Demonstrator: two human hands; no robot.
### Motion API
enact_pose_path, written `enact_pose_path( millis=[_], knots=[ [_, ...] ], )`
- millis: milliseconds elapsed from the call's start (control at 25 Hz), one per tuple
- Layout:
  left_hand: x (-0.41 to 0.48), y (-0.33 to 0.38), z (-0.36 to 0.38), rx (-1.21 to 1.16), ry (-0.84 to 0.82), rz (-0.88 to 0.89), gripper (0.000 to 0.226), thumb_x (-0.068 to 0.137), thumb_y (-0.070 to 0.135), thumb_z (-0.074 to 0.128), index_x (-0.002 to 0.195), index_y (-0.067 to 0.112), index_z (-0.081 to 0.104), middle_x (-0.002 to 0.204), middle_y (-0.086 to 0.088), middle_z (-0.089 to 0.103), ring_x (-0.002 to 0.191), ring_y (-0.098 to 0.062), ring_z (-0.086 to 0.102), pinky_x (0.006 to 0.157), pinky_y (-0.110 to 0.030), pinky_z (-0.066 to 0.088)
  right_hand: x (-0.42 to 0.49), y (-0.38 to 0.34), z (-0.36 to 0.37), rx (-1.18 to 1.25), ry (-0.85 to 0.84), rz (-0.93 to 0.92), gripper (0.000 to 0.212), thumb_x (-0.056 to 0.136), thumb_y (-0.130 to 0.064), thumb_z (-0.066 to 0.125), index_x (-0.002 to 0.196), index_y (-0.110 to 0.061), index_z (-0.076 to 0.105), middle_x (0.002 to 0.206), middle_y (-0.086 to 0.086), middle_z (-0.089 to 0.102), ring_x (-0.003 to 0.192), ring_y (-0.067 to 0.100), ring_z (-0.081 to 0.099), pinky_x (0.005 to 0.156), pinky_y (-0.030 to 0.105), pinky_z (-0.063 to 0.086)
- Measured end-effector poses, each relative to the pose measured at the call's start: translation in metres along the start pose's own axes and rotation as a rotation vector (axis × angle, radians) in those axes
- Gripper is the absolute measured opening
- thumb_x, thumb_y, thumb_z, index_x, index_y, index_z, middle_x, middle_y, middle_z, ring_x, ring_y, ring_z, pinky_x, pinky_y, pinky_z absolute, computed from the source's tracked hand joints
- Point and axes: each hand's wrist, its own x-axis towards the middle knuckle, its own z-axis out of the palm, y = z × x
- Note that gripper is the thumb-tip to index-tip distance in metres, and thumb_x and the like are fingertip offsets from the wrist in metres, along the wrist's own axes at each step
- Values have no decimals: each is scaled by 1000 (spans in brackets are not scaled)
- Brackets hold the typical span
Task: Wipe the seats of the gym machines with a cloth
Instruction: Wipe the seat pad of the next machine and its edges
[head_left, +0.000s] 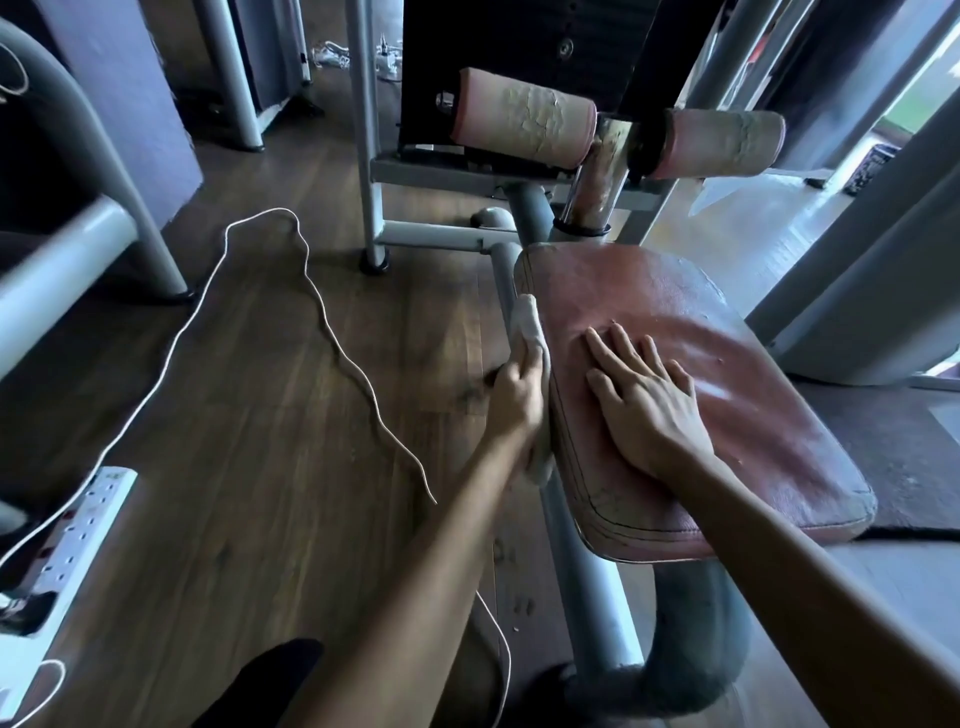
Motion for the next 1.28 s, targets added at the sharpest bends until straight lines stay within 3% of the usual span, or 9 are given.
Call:
enact_pose_path(
  millis=[120, 240, 440, 640, 840, 960, 1040, 1160, 1280],
  knots=[
    [-34, -6, 0, 9, -29, 47, 45, 106, 39, 42, 147, 21, 48, 123, 6, 56, 120, -11, 52, 77, 4, 33, -1, -1, -2, 5, 1, 9, 53, 104, -49, 23, 155, -53, 11, 167, -16, 4, 156, 16, 0, 125, 42, 6],
    [-15, -6, 0, 46, 13, 159, 47, 105, 35, 44, 151, 22, 42, 140, 9, 45, 128, -5, 42, 70, 13, 20, -2, -2, -1, 3, -3, 10, 53, 103, -50, 22, 155, -53, 11, 167, -16, 4, 156, 15, 0, 125, 41, 6],
    [1, -4, 4, -23, -14, 118, 48, 105, 44, 42, 151, 29, 42, 146, 4, 53, 132, -13, 50, 94, -10, 37, -1, -3, -2, 21, 7, 13, 52, 103, -50, 24, 155, -53, 13, 167, -16, 5, 156, 14, 1, 125, 41, 6],
    [-35, -14, 4, -50, 24, 145, 41, 105, 32, 45, 145, 23, 48, 122, 25, 52, 110, 6, 50, 79, 7, 29, -1, -1, 0, 13, 14, 12, 53, 103, -50, 24, 155, -53, 12, 168, -15, 6, 156, 15, 1, 125, 42, 7],
    [7, 5, 4, 0, 12, 41, 54, 99, 50, 50, 141, 15, 56, 131, -7, 64, 124, -24, 58, 105, -31, 44, 1, -2, 0, 7, 25, 16, 53, 104, -49, 24, 155, -53, 13, 167, -16, 7, 156, 15, 2, 124, 41, 8],
    [-37, -10, -2, 18, 17, 81, 45, 103, 38, 49, 142, 15, 53, 107, 18, 62, 100, 9, 55, 83, 1, 37, 0, -1, 1, 2, 31, 14, 53, 104, -48, 25, 155, -52, 13, 167, -16, 8, 155, 15, 3, 124, 41, 9],
    [-54, -16, -5, 46, 2, 132, 40, 106, 28, 45, 145, 19, 48, 110, 24, 53, 97, 19, 46, 82, 7, 29, 0, -1, 1, 0, 32, 16, 53, 104, -48, 25, 155, -52, 13, 167, -16, 8, 155, 15, 4, 123, 42, 9],
    [-26, -7, -3, 58, 6, 121, 48, 103, 42, 49, 145, 19, 50, 140, 1, 55, 129, -13, 50, 114, -27, 35, -1, -3, -1, -4, 39, 8, 53, 104, -47, 25, 156, -50, 15, 167, -15, 10, 155, 16, 6, 123, 42, 10],
    [-10, -16, 2, 20, -5, 1, 61, 91, 58, 54, 132, 13, 60, 127, -15, 66, 120, -32, 61, 107, -46, 45, -3, -4, -4, -4, 45, -5, 52, 105, -45, 27, 156, -48, 18, 167, -16, 11, 154, 15, 8, 122, 42, 11]
  ],
)
